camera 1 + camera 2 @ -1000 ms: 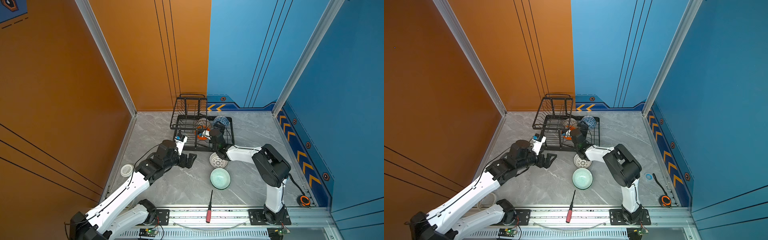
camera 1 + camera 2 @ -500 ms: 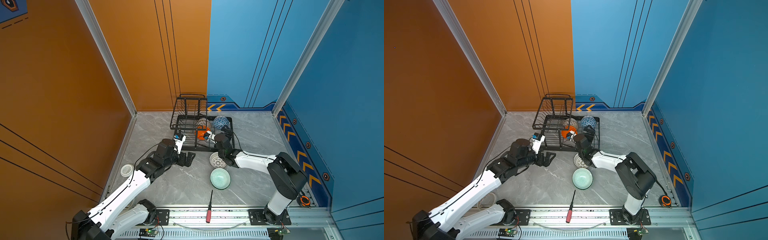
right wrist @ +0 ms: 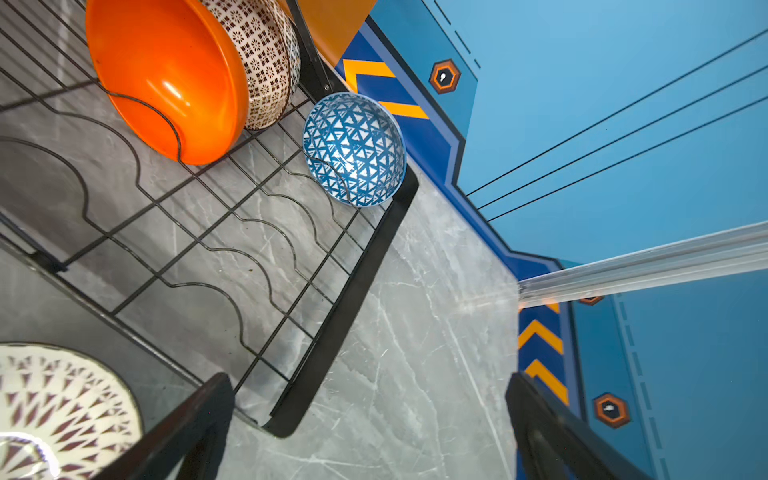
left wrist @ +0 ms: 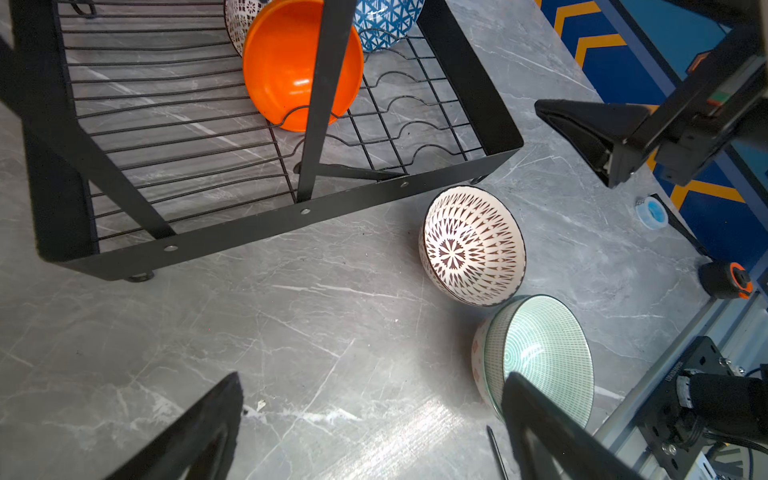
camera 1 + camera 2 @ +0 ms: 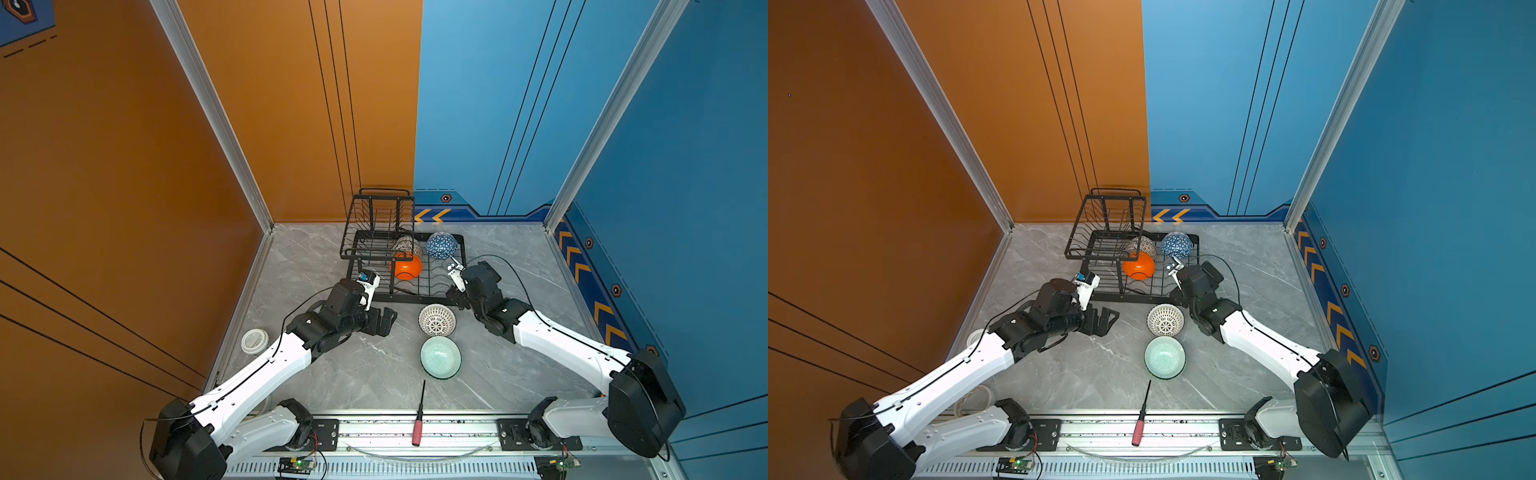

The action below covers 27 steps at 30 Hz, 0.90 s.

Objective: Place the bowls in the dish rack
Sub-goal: 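Move the left gripper toward the white-and-maroon bowl while the right arm draws back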

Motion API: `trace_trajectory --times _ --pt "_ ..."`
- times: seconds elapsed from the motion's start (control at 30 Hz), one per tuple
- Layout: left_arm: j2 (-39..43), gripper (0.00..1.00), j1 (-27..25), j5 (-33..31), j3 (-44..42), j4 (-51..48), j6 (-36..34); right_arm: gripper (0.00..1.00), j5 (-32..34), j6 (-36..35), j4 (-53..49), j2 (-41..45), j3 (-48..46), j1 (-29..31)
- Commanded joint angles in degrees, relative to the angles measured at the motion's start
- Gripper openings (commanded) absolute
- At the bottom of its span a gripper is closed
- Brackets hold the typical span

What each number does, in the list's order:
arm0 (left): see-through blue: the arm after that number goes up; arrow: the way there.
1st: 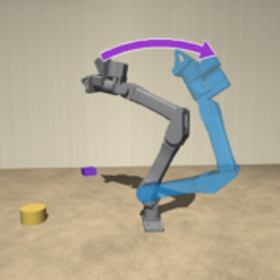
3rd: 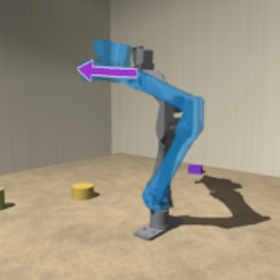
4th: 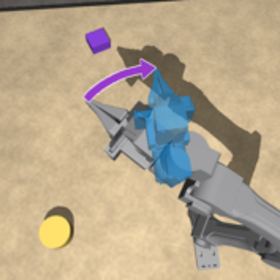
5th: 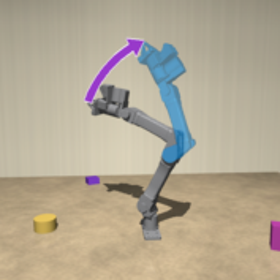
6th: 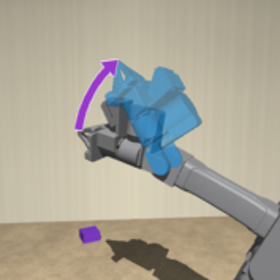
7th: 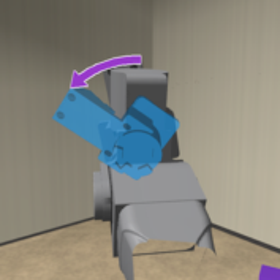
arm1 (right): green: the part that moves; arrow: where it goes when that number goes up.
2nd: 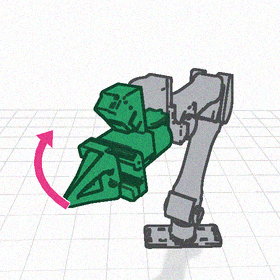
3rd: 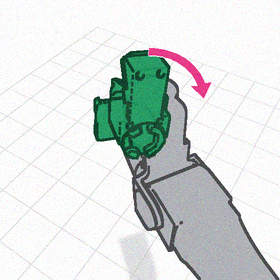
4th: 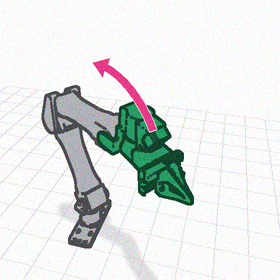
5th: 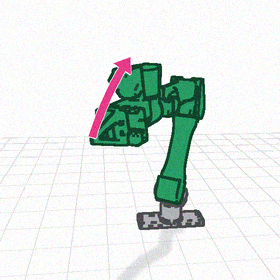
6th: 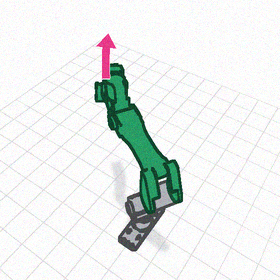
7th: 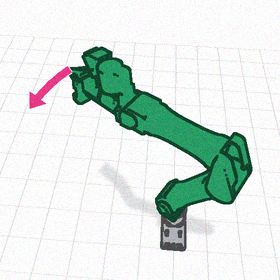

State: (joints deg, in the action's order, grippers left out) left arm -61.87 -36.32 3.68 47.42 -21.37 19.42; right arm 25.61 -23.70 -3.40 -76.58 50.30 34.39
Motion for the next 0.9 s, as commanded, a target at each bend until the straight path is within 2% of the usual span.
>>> trace_trajectory --times 0.0,0.13,0.2,0.3,0.5,0.63,0.87 --pt "-1.3 0.98 -2.4 -5.9 2.1 -1.8 3.6 1.00 -12.8 10.8 -10.6 0.9 4.3 -2.2" --pt "-4.2 0.98 -5.0 -8.2 3.3 -1.9 4.6 1.00 -19.8 15.7 -13.4 0.2 8.0 -4.8" --pt "-6.2 0.98 -5.2 -7.9 4.3 -1.8 4.8 1.00 -19.9 17.9 -13.6 -0.3 9.2 -5.3" --pt "-9.5 0.98 -5.8 -7.1 6.0 -1.8 4.3 1.00 -24.7 20.8 -14.2 -0.3 10.4 -5.9" --pt "-14.4 0.98 -4.4 1.8 6.1 3.3 5.3 1.00 -30.5 31.4 -14.5 -1.1 11.0 -6.1" --pt "-17.5 0.98 -3.1 8.3 5.3 8.1 6.6 1.00 -32.4 36.8 -15.1 -3.4 11.4 -6.0" --pt "-23.9 0.98 -3.4 11.0 5.3 13.9 7.9 1.00 -30.0 35.9 -19.8 -7.0 16.7 -5.9"
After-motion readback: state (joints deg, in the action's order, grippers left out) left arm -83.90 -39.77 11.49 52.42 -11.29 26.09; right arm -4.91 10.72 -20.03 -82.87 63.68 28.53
